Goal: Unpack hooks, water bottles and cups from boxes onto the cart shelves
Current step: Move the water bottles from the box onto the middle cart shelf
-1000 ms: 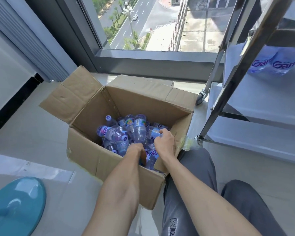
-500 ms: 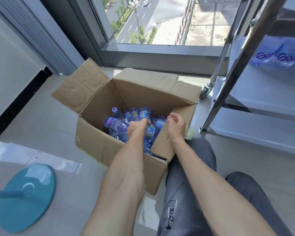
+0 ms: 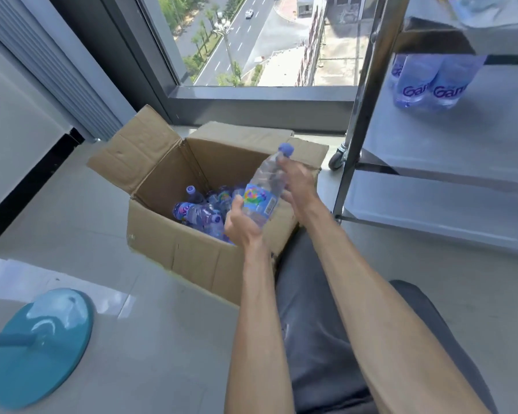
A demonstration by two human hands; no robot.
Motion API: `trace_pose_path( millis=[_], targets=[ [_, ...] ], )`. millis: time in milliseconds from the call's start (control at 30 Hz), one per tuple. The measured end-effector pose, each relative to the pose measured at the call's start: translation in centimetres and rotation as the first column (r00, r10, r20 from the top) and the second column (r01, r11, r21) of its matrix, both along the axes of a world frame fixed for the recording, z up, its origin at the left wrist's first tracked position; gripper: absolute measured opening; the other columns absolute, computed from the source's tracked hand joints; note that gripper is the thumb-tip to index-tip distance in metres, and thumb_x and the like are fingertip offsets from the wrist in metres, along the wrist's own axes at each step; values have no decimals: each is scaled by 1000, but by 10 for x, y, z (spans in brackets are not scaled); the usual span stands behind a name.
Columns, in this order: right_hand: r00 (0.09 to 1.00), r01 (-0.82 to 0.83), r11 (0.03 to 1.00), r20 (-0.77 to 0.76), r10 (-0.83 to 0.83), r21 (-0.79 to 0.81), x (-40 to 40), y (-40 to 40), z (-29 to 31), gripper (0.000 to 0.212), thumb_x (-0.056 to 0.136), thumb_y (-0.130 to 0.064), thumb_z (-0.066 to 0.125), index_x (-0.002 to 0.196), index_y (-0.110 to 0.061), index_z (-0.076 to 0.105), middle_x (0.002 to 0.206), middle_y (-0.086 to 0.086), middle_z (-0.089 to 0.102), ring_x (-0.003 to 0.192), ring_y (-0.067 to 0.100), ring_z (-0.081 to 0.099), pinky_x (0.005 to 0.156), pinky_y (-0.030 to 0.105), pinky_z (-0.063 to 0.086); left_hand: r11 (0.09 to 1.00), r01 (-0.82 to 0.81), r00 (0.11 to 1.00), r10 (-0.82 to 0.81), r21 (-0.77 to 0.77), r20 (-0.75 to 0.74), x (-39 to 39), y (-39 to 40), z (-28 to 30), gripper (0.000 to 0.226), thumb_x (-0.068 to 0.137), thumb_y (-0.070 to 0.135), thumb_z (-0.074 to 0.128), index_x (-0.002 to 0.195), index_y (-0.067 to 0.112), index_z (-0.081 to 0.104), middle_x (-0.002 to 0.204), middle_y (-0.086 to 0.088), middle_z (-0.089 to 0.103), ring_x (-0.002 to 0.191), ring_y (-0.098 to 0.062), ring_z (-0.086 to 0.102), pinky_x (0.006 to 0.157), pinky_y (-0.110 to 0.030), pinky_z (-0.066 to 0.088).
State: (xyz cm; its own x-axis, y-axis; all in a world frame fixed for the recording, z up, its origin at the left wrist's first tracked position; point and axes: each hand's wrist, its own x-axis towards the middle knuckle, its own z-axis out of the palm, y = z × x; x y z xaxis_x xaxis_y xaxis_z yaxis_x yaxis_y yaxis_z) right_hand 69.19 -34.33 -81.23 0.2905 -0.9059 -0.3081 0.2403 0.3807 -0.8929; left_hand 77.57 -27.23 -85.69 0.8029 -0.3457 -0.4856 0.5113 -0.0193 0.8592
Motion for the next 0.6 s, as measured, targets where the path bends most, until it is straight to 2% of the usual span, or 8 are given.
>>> trace_pose_path(
  millis=[67, 133, 200, 233, 300, 333, 500, 600],
  targets=[
    [997, 54, 996, -47, -58, -77, -11, 5, 16, 31, 74, -39, 73, 93, -20, 57, 90, 2, 62, 77, 18, 62, 64, 26, 49, 994, 79, 996, -81, -79, -21, -23, 13, 5, 24, 71, 40, 72, 65, 16, 72, 74, -1, 70, 76, -22, 67, 75, -39, 54],
    [989, 113, 985, -76, -124, -130, -28, 13, 24, 31, 76, -28, 78, 96, -17, 56, 91, 1, 61, 75, 17, 62, 61, 25, 51, 963, 188, 978, -201, -191, -50, -41, 24, 9, 26, 81, 36, 63, 78, 11, 72, 86, -11, 68, 84, -25, 64, 80, -44, 52],
    [972, 170, 962, -122, -199, -213, -49, 25, 30, 28, 76, -28, 78, 93, -18, 59, 89, 0, 64, 74, 15, 65, 65, 29, 56, 866, 347, 910, -404, -361, -93, -56, 33, 13, 34, 94, 27, 46, 97, 0, 67, 99, -19, 64, 90, -31, 62, 82, -43, 51],
    [961, 197, 946, -139, -238, -259, -60, 32, 34, 26, 75, -28, 77, 92, -20, 60, 88, -2, 66, 76, 15, 66, 71, 33, 58, 800, 442, 851, -517, -406, -91, -62, 37, 15, 37, 96, 25, 39, 99, -2, 65, 97, -19, 63, 84, -31, 62, 74, -37, 51],
    [950, 222, 916, -137, -280, -334, -83, 51, 42, 24, 73, -29, 76, 90, -20, 62, 85, -3, 67, 76, 14, 65, 77, 36, 56, 696, 606, 736, -674, -386, -60, -74, 48, 20, 41, 95, 26, 34, 93, 2, 66, 85, -14, 62, 70, -24, 60, 58, -26, 47],
    [953, 221, 907, -117, -279, -357, -95, 62, 45, 24, 73, -28, 75, 90, -19, 62, 84, -2, 66, 75, 15, 64, 76, 36, 55, 662, 663, 692, -720, -350, -50, -81, 52, 22, 41, 94, 28, 34, 88, 6, 68, 81, -10, 63, 68, -21, 61, 57, -24, 45],
    [947, 303, 902, -12, -322, -308, -161, 108, 43, 37, 69, -21, 76, 101, -11, 61, 82, -5, 68, 74, 14, 65, 70, 33, 55, 567, 792, 533, -823, -227, -196, -128, 81, 19, 42, 97, 42, 39, 102, 10, 66, 87, -12, 72, 75, -27, 70, 69, -34, 56],
    [928, 347, 893, -32, -371, -286, -198, 117, 50, 32, 70, -20, 76, 96, -8, 62, 81, 1, 67, 74, 20, 65, 70, 36, 55, 345, 906, 324, -938, -246, -121, -157, 90, 18, 54, 99, 48, 36, 105, 8, 73, 93, -16, 72, 77, -31, 70, 65, -39, 58]
  ],
)
